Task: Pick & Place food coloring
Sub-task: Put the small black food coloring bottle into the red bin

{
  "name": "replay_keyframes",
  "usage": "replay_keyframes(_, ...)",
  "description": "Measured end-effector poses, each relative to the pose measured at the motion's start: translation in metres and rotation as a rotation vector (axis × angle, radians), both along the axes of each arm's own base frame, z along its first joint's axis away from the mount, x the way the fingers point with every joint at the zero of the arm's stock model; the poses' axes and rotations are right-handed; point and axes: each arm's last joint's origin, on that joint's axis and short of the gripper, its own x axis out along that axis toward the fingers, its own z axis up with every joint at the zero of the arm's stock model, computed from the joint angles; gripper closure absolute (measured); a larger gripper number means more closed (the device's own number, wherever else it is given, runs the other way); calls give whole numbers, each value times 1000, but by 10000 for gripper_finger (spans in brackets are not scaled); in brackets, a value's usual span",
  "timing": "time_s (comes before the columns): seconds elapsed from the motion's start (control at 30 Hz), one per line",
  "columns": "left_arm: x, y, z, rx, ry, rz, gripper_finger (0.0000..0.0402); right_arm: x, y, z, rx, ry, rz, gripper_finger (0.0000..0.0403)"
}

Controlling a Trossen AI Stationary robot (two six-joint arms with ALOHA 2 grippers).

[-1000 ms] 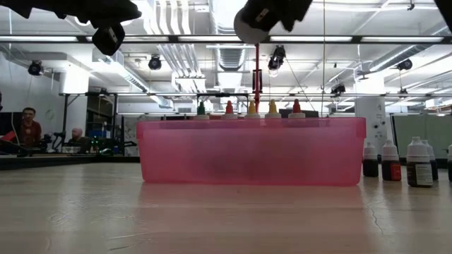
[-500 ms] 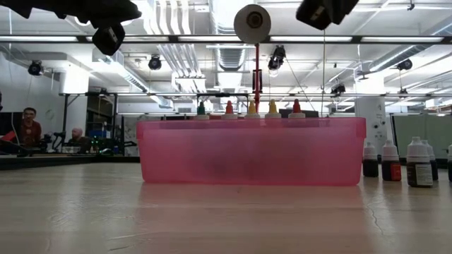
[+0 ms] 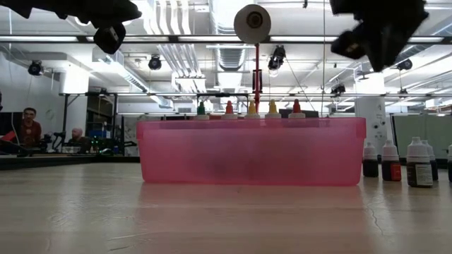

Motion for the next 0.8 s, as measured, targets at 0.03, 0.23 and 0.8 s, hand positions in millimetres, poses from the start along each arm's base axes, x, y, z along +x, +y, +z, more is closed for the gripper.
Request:
replay_keyframes(0.03, 0, 0, 0, 0, 0, 0, 402, -2, 0, -6, -2, 20, 0, 335)
replay_keyframes(0.23, 0, 0, 0, -2, 0, 0, 402, -1, 0, -43, -7, 68, 0, 335)
replay_keyframes(0.8, 0, 0, 0, -18, 1, 3, 402, 21, 0, -81, -65, 70, 26, 230)
